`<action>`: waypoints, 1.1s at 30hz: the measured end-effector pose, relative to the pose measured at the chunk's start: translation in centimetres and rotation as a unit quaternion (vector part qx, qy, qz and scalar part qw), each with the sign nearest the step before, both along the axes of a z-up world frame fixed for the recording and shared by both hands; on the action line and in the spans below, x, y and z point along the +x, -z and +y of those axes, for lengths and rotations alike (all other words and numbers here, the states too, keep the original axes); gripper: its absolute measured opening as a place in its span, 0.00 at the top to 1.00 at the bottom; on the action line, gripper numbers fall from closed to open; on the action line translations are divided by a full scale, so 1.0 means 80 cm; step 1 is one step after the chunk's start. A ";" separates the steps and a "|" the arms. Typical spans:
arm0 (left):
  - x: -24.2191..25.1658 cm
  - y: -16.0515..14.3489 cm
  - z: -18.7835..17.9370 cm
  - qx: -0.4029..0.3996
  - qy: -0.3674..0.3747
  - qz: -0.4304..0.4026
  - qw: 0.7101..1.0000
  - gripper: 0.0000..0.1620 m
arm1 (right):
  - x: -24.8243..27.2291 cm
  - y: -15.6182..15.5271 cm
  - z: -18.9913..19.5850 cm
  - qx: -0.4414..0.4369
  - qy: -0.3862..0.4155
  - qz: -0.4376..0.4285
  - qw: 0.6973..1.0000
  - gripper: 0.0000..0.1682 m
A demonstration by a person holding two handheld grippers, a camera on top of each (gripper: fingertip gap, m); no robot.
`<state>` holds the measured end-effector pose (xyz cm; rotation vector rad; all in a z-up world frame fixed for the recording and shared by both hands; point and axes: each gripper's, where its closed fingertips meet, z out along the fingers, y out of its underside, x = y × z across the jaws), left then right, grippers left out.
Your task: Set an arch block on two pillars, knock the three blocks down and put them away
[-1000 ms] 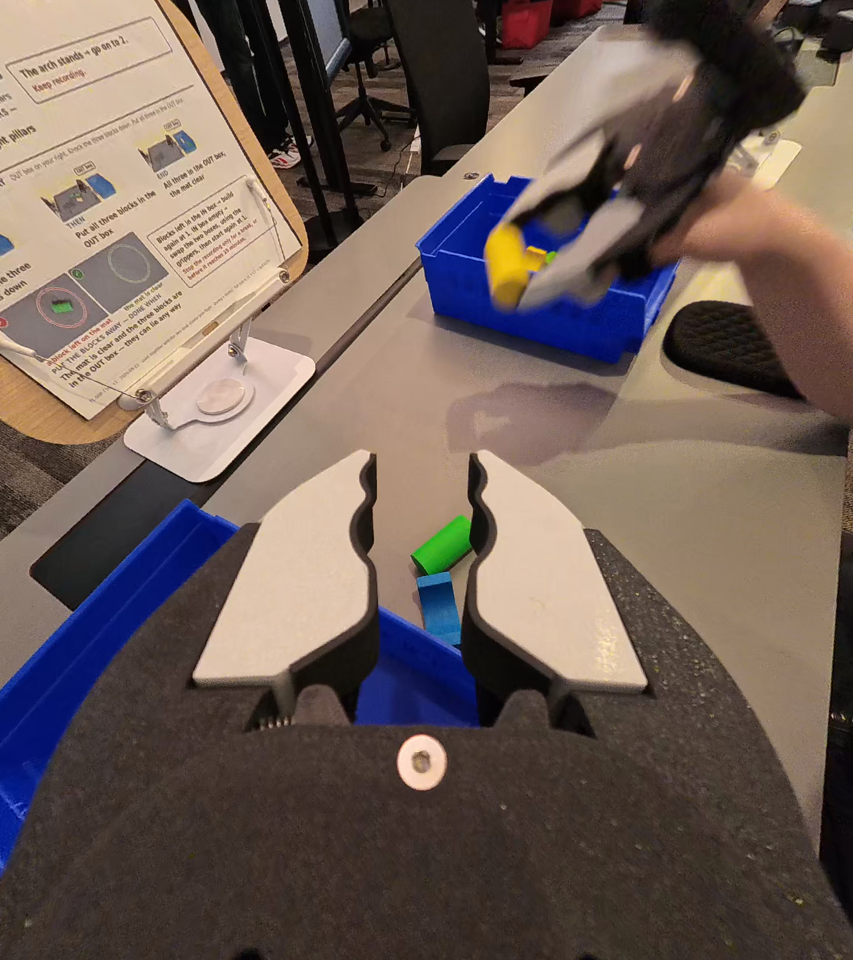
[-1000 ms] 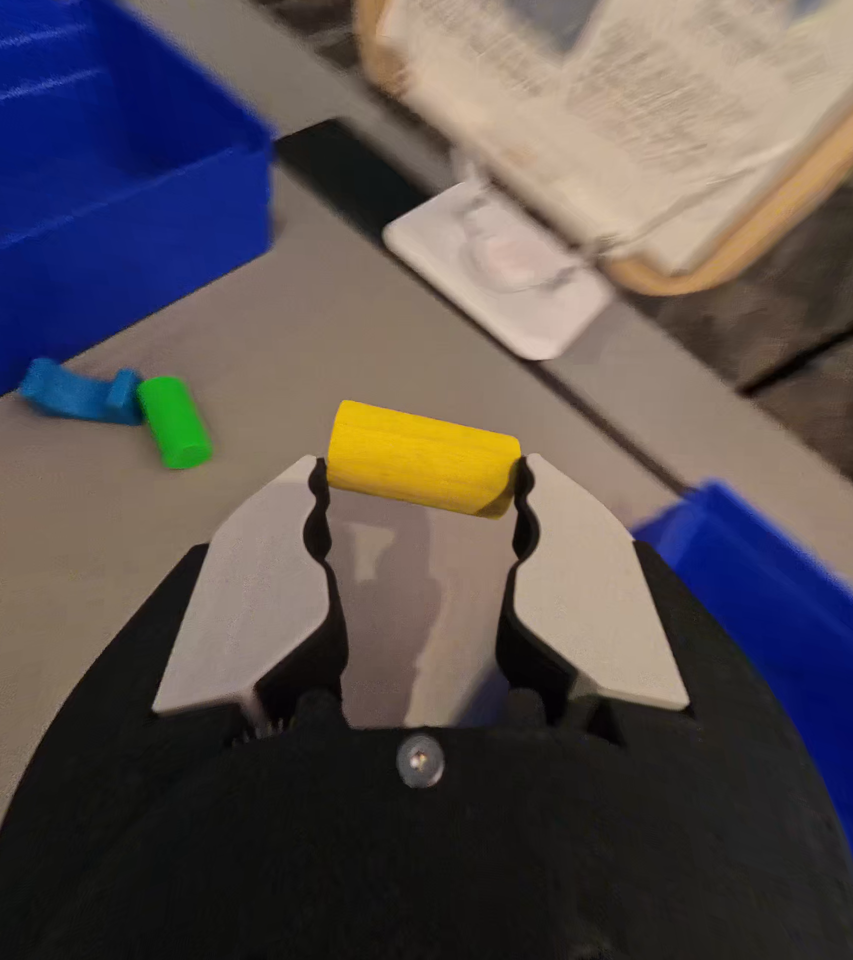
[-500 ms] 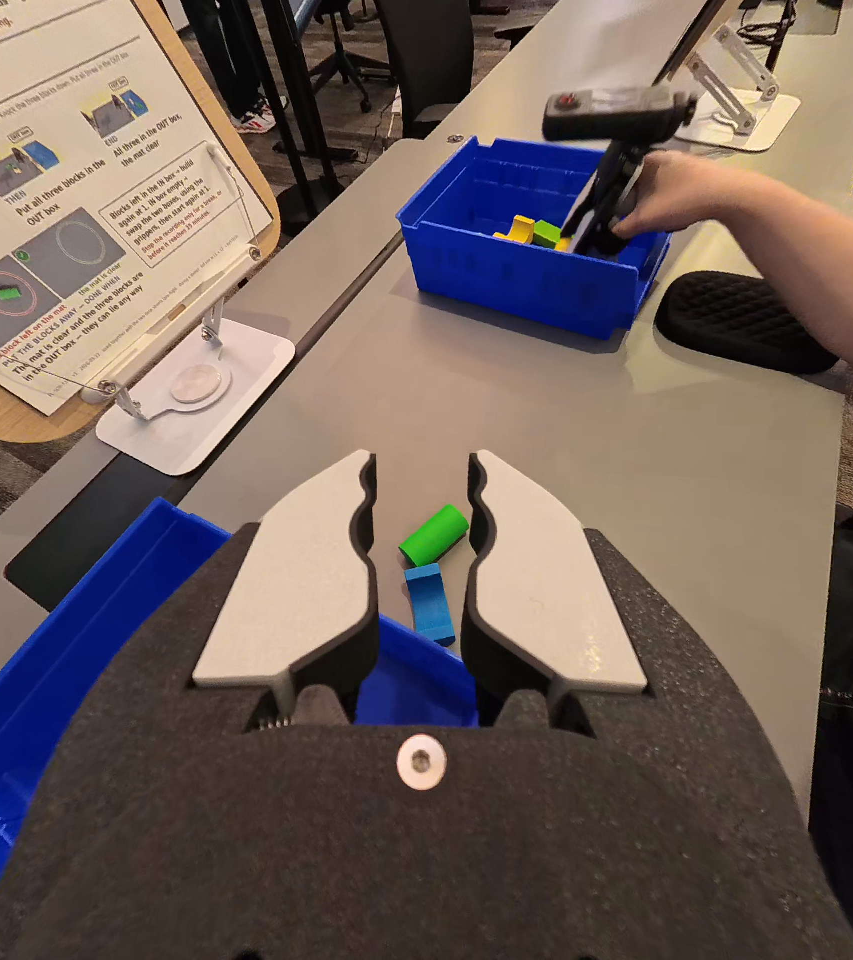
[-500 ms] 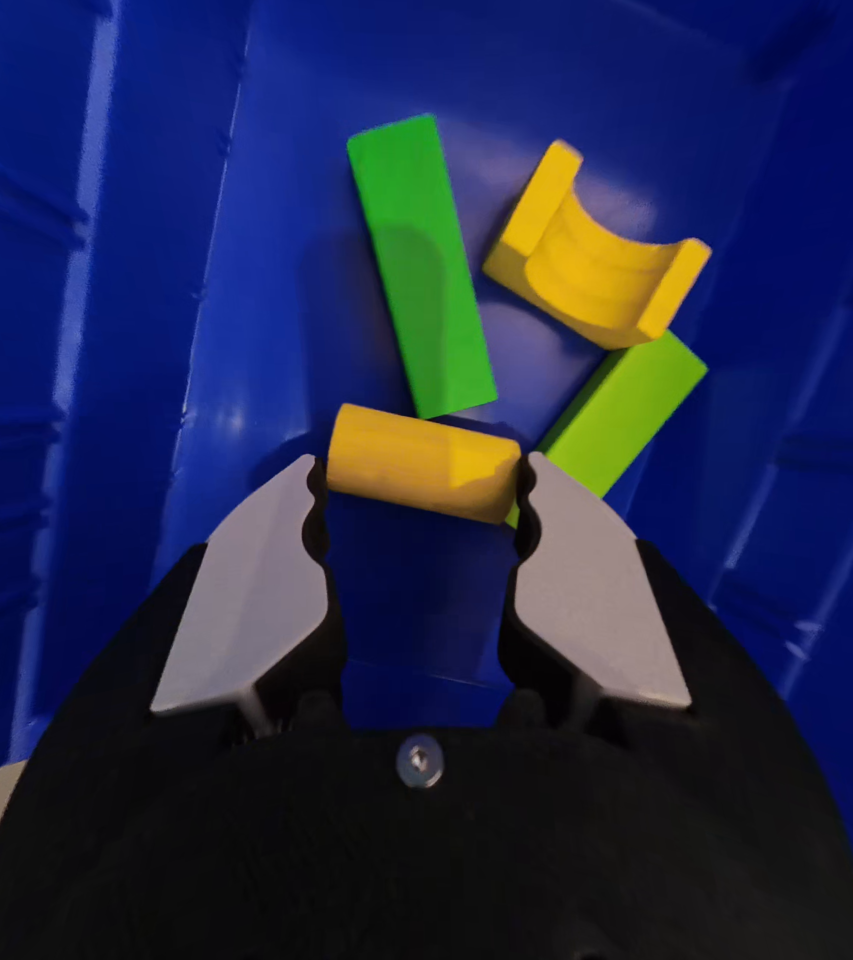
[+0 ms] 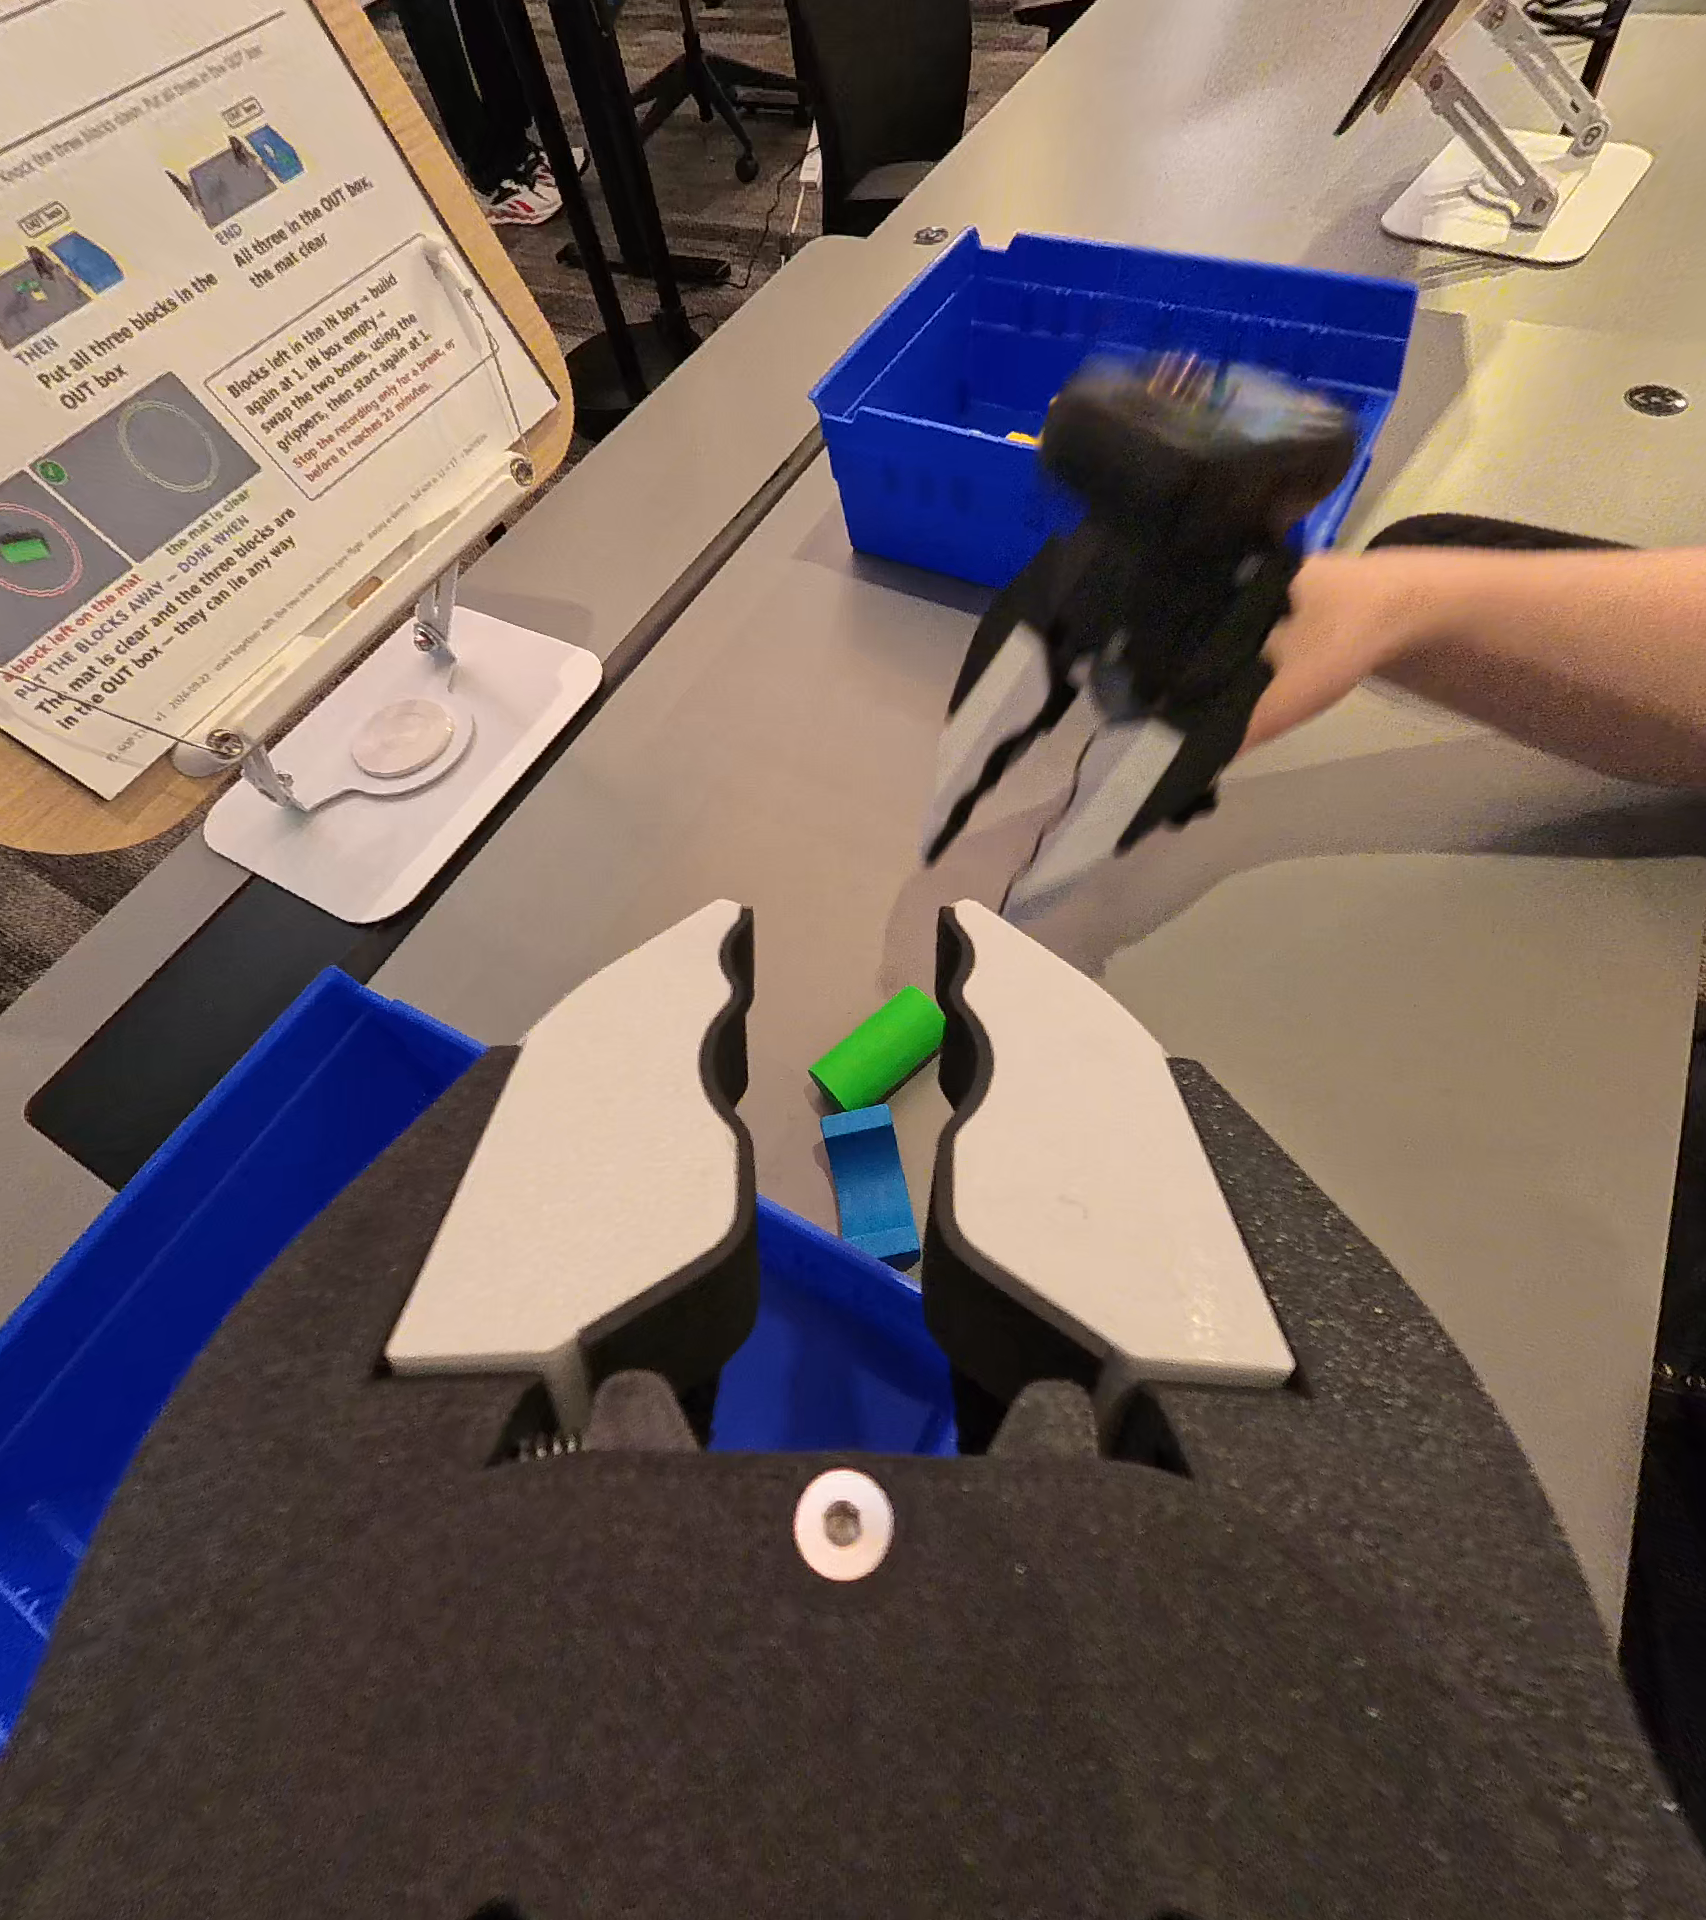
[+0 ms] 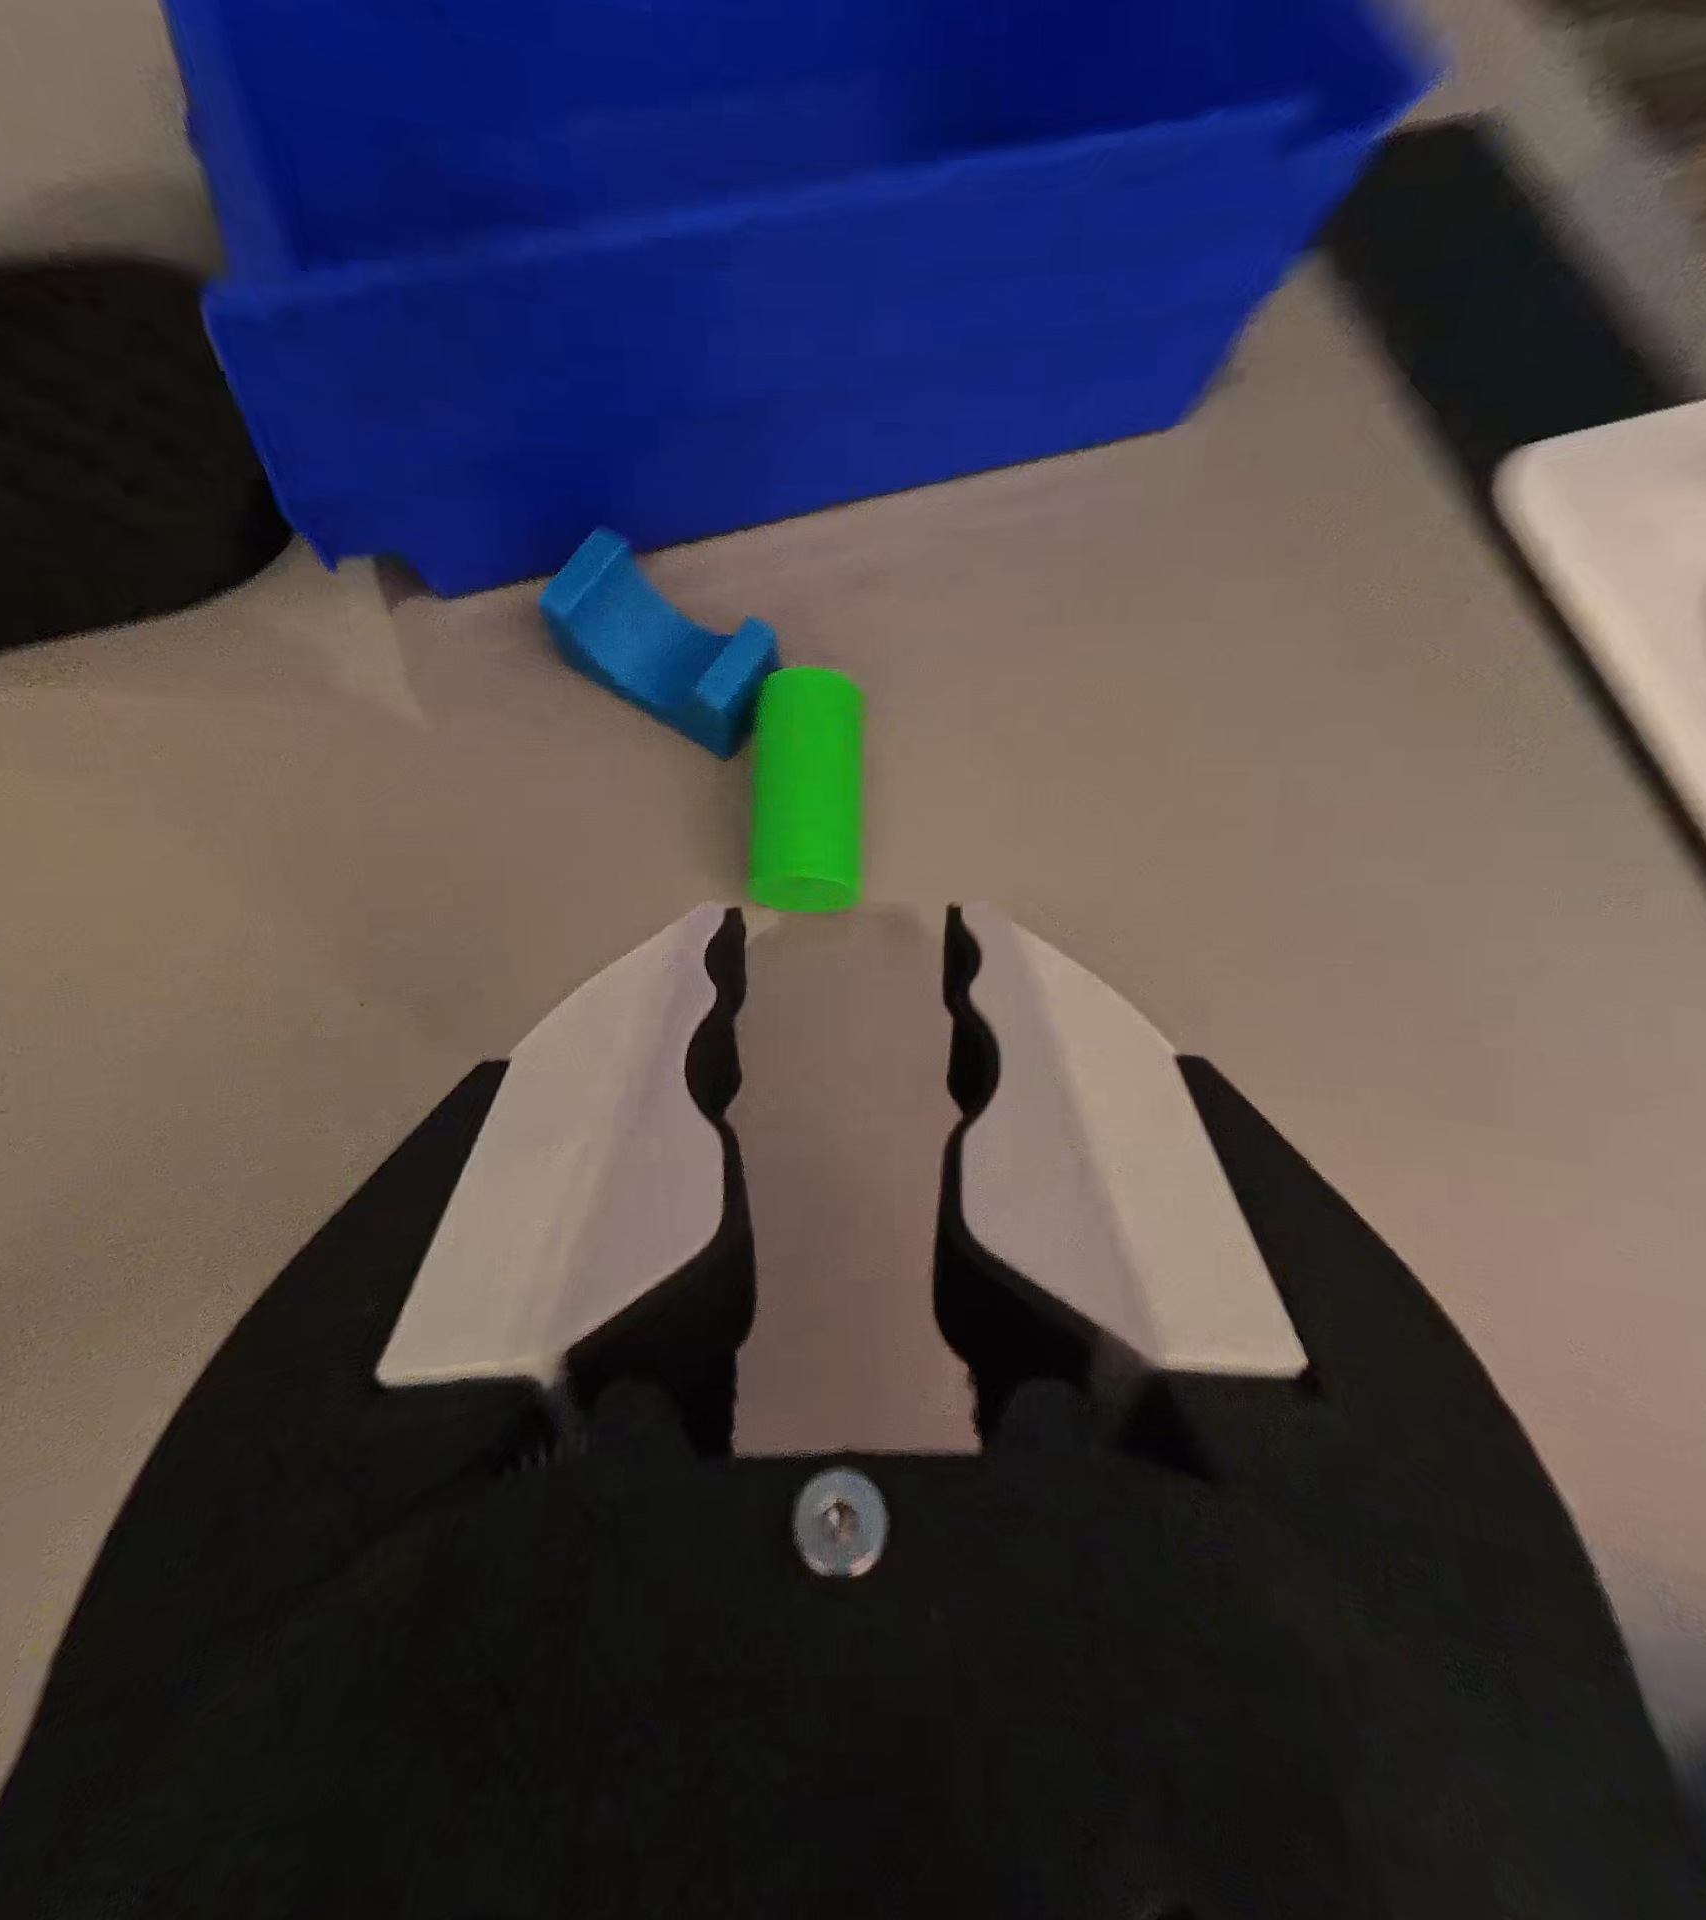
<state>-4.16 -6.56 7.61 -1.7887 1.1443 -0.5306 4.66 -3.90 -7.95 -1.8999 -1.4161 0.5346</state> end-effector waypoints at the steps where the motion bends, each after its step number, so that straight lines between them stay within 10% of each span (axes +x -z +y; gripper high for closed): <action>1: 0.000 0.001 0.000 -0.002 0.001 0.000 1.000 0.79 | -0.016 0.023 -0.001 -0.016 -0.013 -0.017 1.000 0.77; 12: -0.002 0.015 0.000 -0.015 0.003 0.029 0.999 0.79 | -0.034 0.072 0.013 -0.041 0.009 -0.053 0.998 0.80; 22: -0.007 0.020 0.000 -0.022 -0.006 0.043 0.999 0.79 | 0.251 -0.121 0.044 0.084 0.267 0.024 0.960 0.81; 33: 0.002 0.156 -0.004 -0.188 -0.040 0.281 0.940 0.78 | 0.435 0.050 0.031 -0.128 0.386 -0.093 0.909 0.81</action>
